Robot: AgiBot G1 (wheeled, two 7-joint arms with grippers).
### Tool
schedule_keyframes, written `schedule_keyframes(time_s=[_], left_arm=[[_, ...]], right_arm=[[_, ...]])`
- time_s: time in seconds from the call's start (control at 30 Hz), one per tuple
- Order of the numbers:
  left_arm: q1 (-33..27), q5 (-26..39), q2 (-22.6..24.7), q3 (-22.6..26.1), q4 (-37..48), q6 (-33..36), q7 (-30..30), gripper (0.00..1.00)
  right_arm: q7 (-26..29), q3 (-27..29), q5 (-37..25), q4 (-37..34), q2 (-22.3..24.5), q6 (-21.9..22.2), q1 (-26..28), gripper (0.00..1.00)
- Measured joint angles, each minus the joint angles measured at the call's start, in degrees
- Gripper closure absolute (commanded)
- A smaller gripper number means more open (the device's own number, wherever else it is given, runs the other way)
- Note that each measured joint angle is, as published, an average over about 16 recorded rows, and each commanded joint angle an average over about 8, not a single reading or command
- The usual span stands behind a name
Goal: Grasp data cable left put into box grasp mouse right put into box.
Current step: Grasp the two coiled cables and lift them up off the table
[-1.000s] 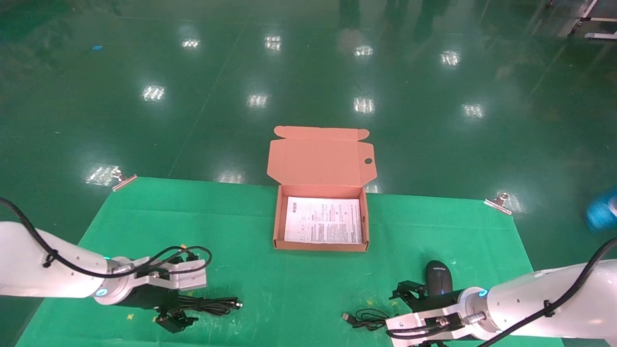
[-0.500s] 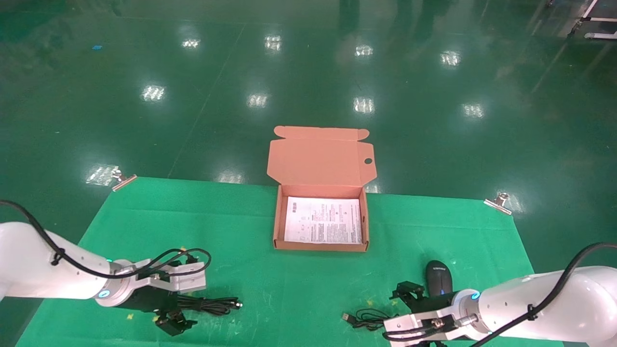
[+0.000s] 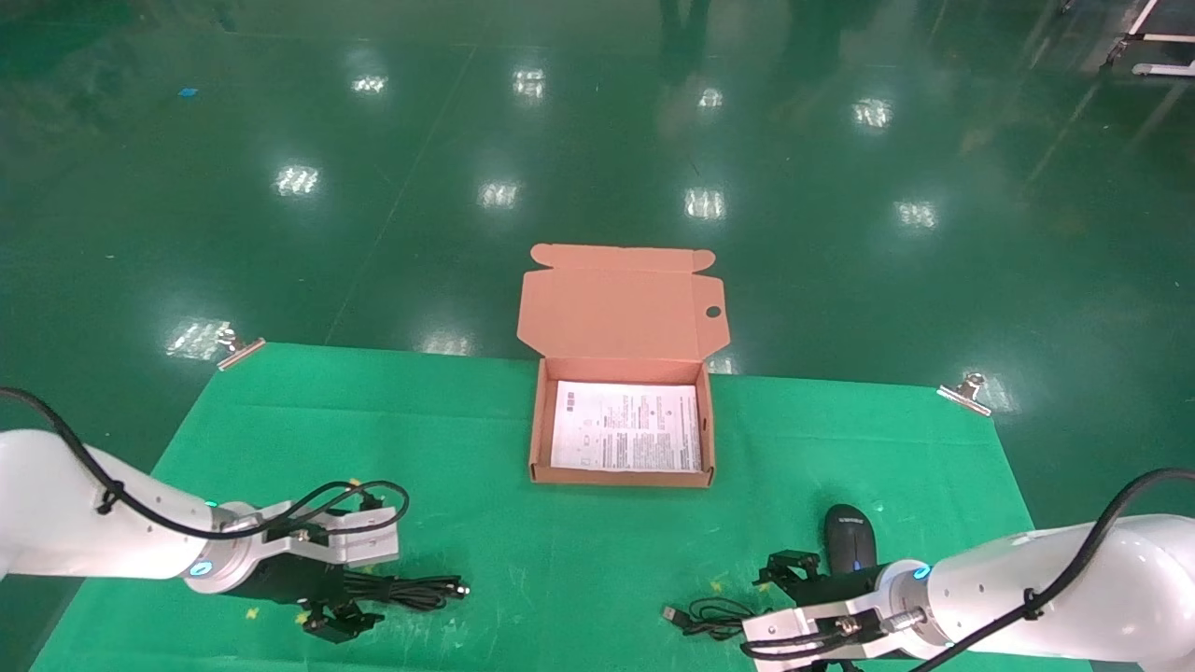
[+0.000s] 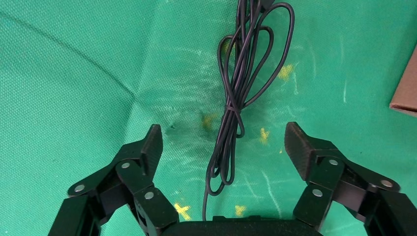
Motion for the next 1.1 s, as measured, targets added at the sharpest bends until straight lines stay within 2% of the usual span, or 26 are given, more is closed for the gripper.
schedule_keyframes(time_s=[1.1], left_arm=[[0.2,-0.3,-0.9,-0.2,-1.3,0.4,0.4,1.0]], right_arm=[[0.5,0.8,1.0,0.9,0.9,-0.5,0.3,1.0]])
